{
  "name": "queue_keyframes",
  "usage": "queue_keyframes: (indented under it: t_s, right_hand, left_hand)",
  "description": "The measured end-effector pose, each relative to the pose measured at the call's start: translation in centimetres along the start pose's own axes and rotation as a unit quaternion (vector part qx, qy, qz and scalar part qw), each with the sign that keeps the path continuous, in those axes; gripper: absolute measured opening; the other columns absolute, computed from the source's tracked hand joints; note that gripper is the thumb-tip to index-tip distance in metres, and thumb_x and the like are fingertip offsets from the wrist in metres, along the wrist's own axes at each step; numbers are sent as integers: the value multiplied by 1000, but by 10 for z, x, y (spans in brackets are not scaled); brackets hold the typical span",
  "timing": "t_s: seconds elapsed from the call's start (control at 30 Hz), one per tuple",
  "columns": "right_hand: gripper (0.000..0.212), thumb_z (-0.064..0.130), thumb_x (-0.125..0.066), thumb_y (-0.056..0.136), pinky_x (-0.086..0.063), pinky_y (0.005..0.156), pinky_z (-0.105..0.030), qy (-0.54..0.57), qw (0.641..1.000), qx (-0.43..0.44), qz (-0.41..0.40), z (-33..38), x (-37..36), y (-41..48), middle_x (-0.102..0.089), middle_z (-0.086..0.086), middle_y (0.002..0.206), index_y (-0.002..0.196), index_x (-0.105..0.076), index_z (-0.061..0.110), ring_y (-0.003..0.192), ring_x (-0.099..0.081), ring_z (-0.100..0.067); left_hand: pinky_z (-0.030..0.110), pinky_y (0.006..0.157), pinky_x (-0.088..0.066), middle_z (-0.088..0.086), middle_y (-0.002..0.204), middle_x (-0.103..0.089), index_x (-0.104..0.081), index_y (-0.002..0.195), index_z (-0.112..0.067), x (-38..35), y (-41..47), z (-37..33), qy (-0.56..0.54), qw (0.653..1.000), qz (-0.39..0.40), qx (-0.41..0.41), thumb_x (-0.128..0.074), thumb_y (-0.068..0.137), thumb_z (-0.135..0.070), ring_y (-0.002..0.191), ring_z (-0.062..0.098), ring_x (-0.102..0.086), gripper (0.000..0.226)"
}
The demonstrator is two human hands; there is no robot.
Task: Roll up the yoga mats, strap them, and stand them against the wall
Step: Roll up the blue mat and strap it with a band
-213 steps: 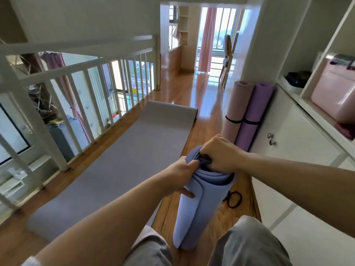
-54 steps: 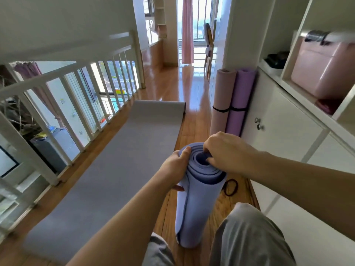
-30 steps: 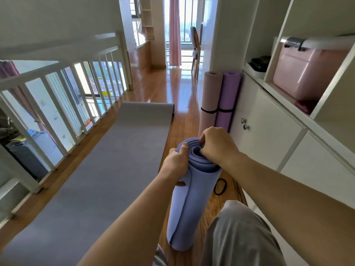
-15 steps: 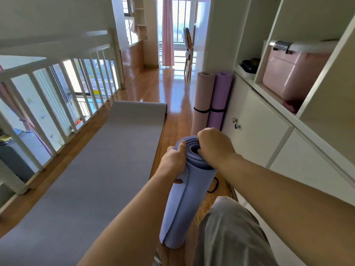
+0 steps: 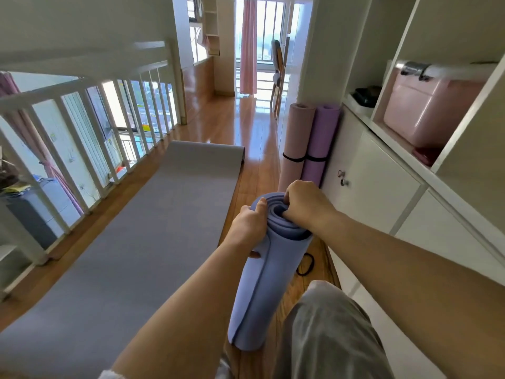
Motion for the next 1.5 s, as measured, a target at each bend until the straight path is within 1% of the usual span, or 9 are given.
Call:
queue_keyframes:
  t_s: [0.2, 0.37, 0.53, 0.8, 1.13, 1.23, 1.33, 1.4, 1.5]
  right_hand:
    - [15, 25, -49, 96, -43, 74, -31, -265, 950, 167, 6, 35, 8, -10, -48, 3, 80, 82, -48, 20, 76, -51, -18]
    - [17, 29, -53, 94, -38, 74, -31, -213, 966, 141, 34, 27, 3, -4, -59, 1, 88, 80, -47, 20, 76, -50, -20]
    - [14, 18, -47, 97, -41, 68, -27, -277, 940, 197, 35, 36, -8, 1, -64, -2, 97, 95, -60, 14, 90, -62, -20]
    - [33, 15, -65, 74, -37, 58, -25, 25, 971, 216, 100, 42, -12, 17, -46, 4, 54, 49, -44, 19, 56, -44, -11]
    - [26, 7, -75, 74, -40, 52, -11, 253, 942, 170, 141, 39, -28, 20, -52, 6, 53, 56, -56, 11, 48, -48, 2]
    - [22, 14, -77, 75, -41, 56, -12, 209, 957, 184, 83, 39, -23, 17, -53, 9, 54, 61, -60, 11, 52, -50, 3]
    - [7, 20, -72, 83, -47, 68, -14, 259, 951, 172, 11, 37, -1, 12, -63, 8, 74, 80, -66, 18, 70, -58, 0]
    - [4, 25, -66, 88, -50, 77, -20, 250, 946, 204, 25, 46, 8, 3, -66, 7, 85, 89, -67, 21, 79, -61, -3]
    - [36, 57, -53, 87, -37, 104, -35, 34, 945, 303, 120, 70, -12, -22, -64, 9, 77, 85, -65, 23, 73, -58, -4]
  left_hand:
    - [49, 77, -56, 9, 119, -49, -34, 139, -16, -5, 0, 1, 2, 1000, 18, -1, -29, 97, -59, 102, 28, -53, 59]
    - [48, 75, -57, 11, 122, -51, -35, 138, -17, -5, 0, 3, 0, 1000, 24, 3, -30, 96, -60, 105, 29, -55, 59]
    - [44, 68, -55, 8, 116, -50, -34, 139, -17, -11, 4, 4, -14, 1000, 26, -3, -33, 96, -59, 99, 26, -52, 60]
    - [46, 71, -57, 6, 121, -50, -36, 137, -21, 19, -10, 9, -20, 999, 42, 5, -37, 95, -59, 102, 25, -53, 57]
    - [44, 79, -57, 0, 117, -55, -38, 134, -25, 35, -22, 29, -52, 997, 63, -6, -39, 95, -58, 103, 19, -56, 51]
    - [40, 76, -56, -2, 117, -54, -37, 134, -27, 34, -21, 29, -57, 996, 70, -15, -37, 96, -57, 102, 17, -56, 49]
    - [39, 74, -56, -3, 110, -55, -40, 130, -27, 38, -16, 23, -61, 996, 60, -22, -35, 98, -54, 96, 15, -55, 42]
    - [40, 73, -56, -5, 105, -54, -41, 126, -27, 38, -15, 21, -69, 996, 50, -22, -34, 98, -53, 94, 14, -55, 38]
    - [45, 76, -56, -6, 102, -53, -40, 123, -28, 34, -12, 19, -72, 997, 35, -13, -35, 98, -54, 94, 15, -54, 36]
Point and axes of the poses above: each hand's wrist, its own y-axis towards the middle knuckle, its own x-axis out of the back of the hand, z = x × y, the point moved 10 cm from there along y, towards the middle knuckle
